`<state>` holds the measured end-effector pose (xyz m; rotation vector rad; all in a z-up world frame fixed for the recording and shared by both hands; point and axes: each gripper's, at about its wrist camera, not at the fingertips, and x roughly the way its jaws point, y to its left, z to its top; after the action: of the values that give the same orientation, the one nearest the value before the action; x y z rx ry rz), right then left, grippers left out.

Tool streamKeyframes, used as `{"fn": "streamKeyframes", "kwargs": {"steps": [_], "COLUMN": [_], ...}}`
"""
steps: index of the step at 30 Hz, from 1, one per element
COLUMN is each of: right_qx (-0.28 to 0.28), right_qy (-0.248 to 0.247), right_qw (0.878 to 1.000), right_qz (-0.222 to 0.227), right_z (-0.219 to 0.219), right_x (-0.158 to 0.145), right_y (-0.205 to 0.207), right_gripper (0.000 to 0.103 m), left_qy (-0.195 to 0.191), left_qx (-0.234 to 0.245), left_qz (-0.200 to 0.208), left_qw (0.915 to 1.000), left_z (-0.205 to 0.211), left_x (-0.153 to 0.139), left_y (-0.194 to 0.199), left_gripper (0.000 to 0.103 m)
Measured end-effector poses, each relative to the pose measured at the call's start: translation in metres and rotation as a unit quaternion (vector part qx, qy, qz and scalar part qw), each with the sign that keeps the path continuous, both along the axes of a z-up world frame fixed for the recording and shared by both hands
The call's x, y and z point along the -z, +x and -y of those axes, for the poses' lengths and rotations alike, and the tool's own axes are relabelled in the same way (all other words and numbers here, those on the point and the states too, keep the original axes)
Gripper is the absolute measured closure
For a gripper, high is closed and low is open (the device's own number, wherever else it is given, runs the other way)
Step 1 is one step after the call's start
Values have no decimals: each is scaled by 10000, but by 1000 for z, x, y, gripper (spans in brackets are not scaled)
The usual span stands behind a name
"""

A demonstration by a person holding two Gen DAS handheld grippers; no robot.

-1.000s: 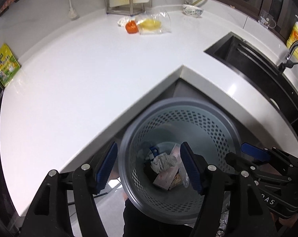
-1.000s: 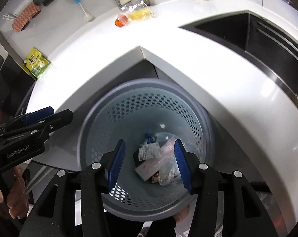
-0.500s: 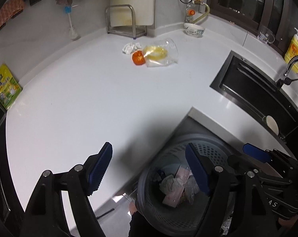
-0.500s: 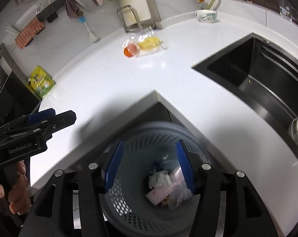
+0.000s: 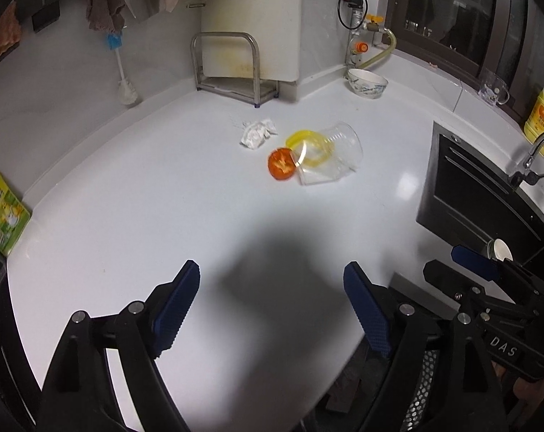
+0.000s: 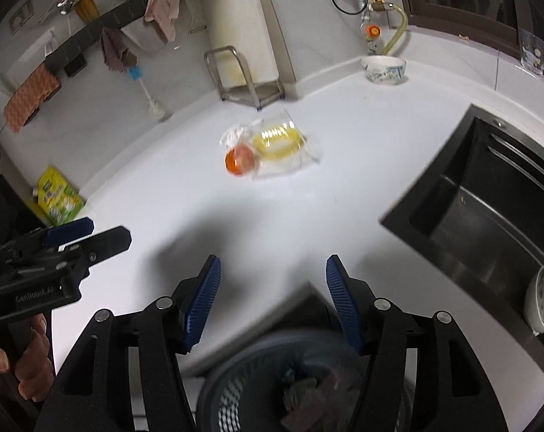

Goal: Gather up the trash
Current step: 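Move both open tools back over the counter toward the cup and cap, then grasp the clear plastic cup rim with the right tool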

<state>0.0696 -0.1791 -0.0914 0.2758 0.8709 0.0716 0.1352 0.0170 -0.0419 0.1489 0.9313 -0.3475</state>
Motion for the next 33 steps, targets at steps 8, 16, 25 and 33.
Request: {"fn": "streamKeyframes", "kwargs": {"steps": [8, 16, 25, 33], "right_qx": [56, 34, 21, -31], "right_qy": [-58, -145, -238, -319], "right_qw": [10000, 9996, 9993, 9990], "right_qz": [-17, -234, -285, -308], "right_z": [-14, -26, -24, -14], "right_x": [5, 18, 27, 33], "right_y": [51, 93, 131, 154], "right_gripper": [43, 43, 42, 42], "left_qy": [-3, -65, -4, -62], "left_qx": [41, -88, -191, -173], "left_qz": [49, 39, -48, -137], "left_qw": [10000, 9999, 9998, 9997], "left_z": [-18, -36, -46, -40], "left_x": [1, 6, 19, 31], "left_y": [48, 92, 123, 140], "left_gripper": [19, 19, 19, 19]}}
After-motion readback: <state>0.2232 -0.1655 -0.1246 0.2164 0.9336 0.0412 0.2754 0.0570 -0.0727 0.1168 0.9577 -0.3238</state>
